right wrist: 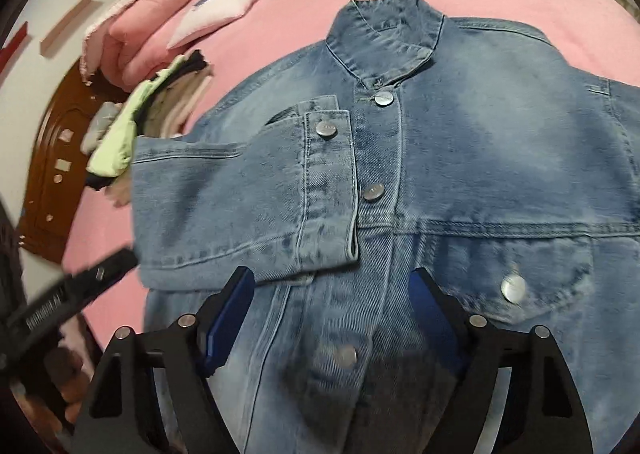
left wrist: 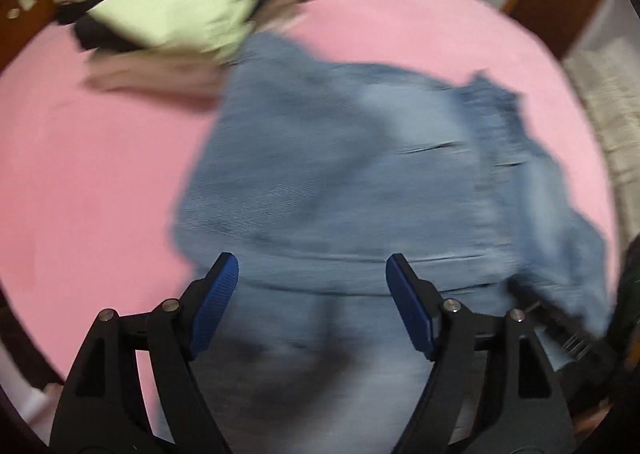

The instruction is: Fold large clothes

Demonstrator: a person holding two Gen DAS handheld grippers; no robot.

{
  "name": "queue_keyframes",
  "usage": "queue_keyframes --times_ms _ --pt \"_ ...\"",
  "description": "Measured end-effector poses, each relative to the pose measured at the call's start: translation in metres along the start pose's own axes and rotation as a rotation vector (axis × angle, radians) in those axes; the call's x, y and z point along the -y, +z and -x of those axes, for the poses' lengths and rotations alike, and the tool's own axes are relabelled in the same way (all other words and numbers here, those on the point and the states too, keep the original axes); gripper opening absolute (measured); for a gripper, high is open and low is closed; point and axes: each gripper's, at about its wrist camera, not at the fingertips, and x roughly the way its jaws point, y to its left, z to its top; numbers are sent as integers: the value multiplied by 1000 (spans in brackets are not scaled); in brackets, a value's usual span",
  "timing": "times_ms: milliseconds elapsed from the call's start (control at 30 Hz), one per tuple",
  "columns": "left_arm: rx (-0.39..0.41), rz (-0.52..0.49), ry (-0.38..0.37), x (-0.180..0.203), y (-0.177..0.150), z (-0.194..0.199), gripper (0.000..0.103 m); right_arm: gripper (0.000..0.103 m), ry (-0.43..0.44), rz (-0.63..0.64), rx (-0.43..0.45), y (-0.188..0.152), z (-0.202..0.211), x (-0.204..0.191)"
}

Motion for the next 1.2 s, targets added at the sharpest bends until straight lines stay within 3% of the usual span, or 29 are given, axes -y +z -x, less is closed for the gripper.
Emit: queue_keyframes --times_ms 67,200,267,300,367,667,767,900,967,1200 --pt "-29 -2 77 -24 -2 -11 74 61 -7 -17 -10 1 -15 -4" --pt "-46 -12 142 -51 -3 -22 74 59 1 -56 -47 8 -44 -12" --pt "-50 -12 149 -58 -2 -28 74 34 -16 -33 -21 10 -48 -18" --pt "-54 -11 151 -59 -1 -31 74 33 -19 -31 -14 12 -49 -21" --pt "-63 -2 148 -62 1 -35 74 13 22 -40 5 17 -45 -27" --pt "-28 -6 112 -58 22 -21 74 11 9 43 318 61 52 -73" --pt "-25 -16 21 -51 31 -17 75 11 -40 40 387 70 80 -66" --pt "-37 -95 -51 -22 41 -17 75 11 -152 1 412 63 94 -37" --pt "-29 -141 -36 -9 43 -19 75 11 -242 -34 391 56 91 -13" --pt "-66 -231 25 18 41 -33 75 11 -390 -157 267 30 50 44"
